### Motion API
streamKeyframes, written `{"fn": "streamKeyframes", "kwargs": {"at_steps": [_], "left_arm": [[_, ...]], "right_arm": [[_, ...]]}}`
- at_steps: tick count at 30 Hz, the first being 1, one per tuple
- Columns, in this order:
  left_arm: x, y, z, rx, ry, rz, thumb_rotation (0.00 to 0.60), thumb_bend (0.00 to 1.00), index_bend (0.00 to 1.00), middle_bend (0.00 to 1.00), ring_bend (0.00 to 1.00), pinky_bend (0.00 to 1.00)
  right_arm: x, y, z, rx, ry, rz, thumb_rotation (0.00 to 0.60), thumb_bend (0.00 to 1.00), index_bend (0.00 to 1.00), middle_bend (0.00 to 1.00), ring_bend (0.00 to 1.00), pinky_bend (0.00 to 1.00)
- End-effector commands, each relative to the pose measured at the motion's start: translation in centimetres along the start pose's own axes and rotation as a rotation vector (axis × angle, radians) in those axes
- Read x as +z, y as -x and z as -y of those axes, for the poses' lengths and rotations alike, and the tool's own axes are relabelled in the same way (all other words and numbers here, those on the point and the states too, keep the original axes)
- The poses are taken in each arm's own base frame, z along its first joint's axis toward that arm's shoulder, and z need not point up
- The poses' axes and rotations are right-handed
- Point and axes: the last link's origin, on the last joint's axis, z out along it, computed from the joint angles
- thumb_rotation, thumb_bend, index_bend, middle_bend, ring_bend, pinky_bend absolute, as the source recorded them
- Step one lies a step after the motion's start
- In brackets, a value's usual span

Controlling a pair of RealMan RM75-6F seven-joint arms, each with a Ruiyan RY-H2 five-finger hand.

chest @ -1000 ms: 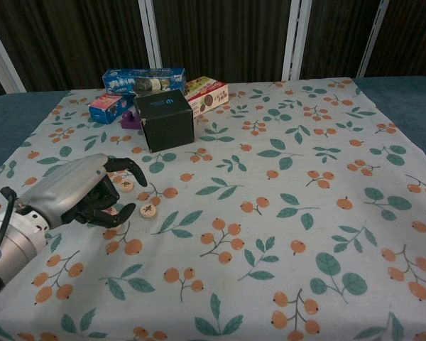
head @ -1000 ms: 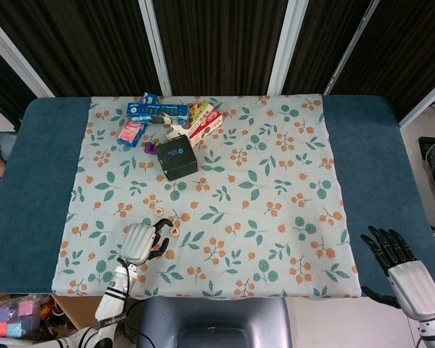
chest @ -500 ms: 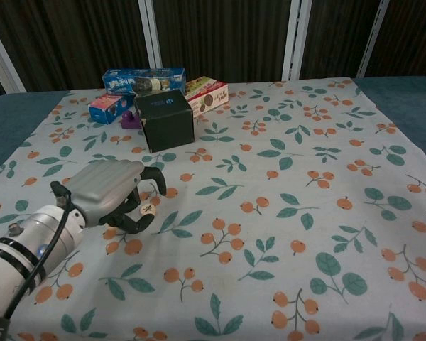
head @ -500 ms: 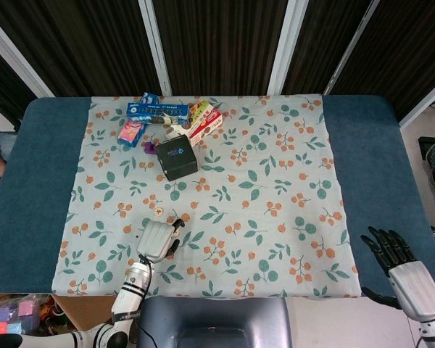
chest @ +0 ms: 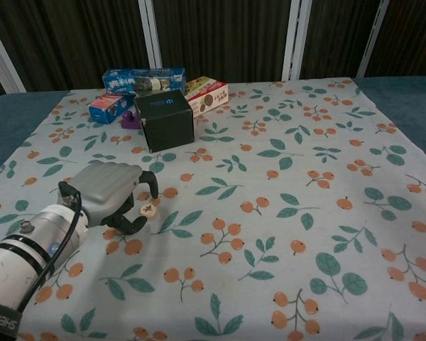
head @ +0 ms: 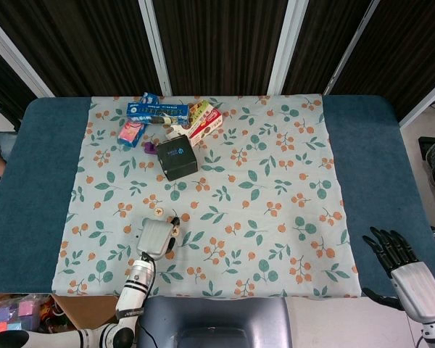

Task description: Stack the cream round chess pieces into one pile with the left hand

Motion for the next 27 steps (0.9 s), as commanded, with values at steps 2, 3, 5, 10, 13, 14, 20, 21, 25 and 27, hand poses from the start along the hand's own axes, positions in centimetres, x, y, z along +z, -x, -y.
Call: {"fn": "streamKeyframes", "kwargs": {"at_steps": [2, 3, 5, 10, 13, 14, 20, 21, 25, 27], "left_arm": [[0.1, 0.17, -0.04, -0.006, 0.0, 0.002, 0.6, 0.38, 0.37, 1.0, 1.0, 1.0], [0.16, 0.26, -0.03, -0.003, 0.0, 0.002, 0.6, 0.38, 0.37, 1.0, 1.0, 1.0], [0.25, 0.42, -0.01, -0.001, -0.003, 0.006, 0.6, 0.38, 0.37, 1.0, 1.0, 1.0], [0.24, 0.56, -0.12, 0.002, 0.0, 0.005, 0.6, 0.38, 0.39, 1.0, 1.0, 1.0], [0.27, 0.59, -0.16, 0.003, 0.002, 0.004, 0.6, 0.38, 0.4, 1.0, 1.0, 1.0], [0.3, 0.58, -0.16, 0.003, 0.001, 0.002, 0.6, 0.38, 0.4, 1.0, 1.0, 1.0], [0.36, 0.66, 0.04, 0.009, -0.002, -0.002, 0.6, 0.38, 0.41, 1.0, 1.0, 1.0], [0.35, 0.68, 0.07, 0.011, -0.002, -0.002, 0.6, 0.39, 0.42, 1.0, 1.0, 1.0], [0.36, 0.71, 0.2, 0.014, -0.002, -0.002, 0.6, 0.39, 0.43, 1.0, 1.0, 1.0], [0.4, 0.72, 0.28, 0.012, -0.004, -0.003, 0.6, 0.39, 0.44, 1.0, 1.0, 1.0]], "right_arm": [[0.01, 0.0, 0.01, 0.0, 0.0, 0.001, 0.6, 0.14, 0.0, 0.0, 0.0, 0.0], [0.01, -0.01, 0.01, 0.0, 0.0, 0.0, 0.6, 0.14, 0.0, 0.0, 0.0, 0.0], [0.0, -0.03, 0.0, 0.001, 0.0, 0.0, 0.6, 0.14, 0.0, 0.0, 0.0, 0.0], [0.01, -0.09, -0.07, 0.002, 0.002, -0.003, 0.6, 0.14, 0.0, 0.0, 0.0, 0.0], [0.0, -0.08, -0.06, 0.002, 0.001, -0.001, 0.6, 0.14, 0.0, 0.0, 0.0, 0.0], [0.0, -0.09, -0.07, 0.002, 0.001, -0.002, 0.6, 0.14, 0.0, 0.0, 0.0, 0.0], [-0.03, -0.11, -0.07, 0.001, 0.0, -0.002, 0.6, 0.14, 0.0, 0.0, 0.0, 0.0], [-0.03, -0.1, -0.07, 0.001, 0.001, -0.002, 0.6, 0.14, 0.0, 0.0, 0.0, 0.0], [-0.01, -0.08, -0.05, 0.0, 0.001, -0.002, 0.6, 0.14, 0.0, 0.0, 0.0, 0.0], [-0.01, -0.05, -0.04, -0.002, 0.001, 0.0, 0.6, 0.14, 0.0, 0.0, 0.0, 0.0]]}}
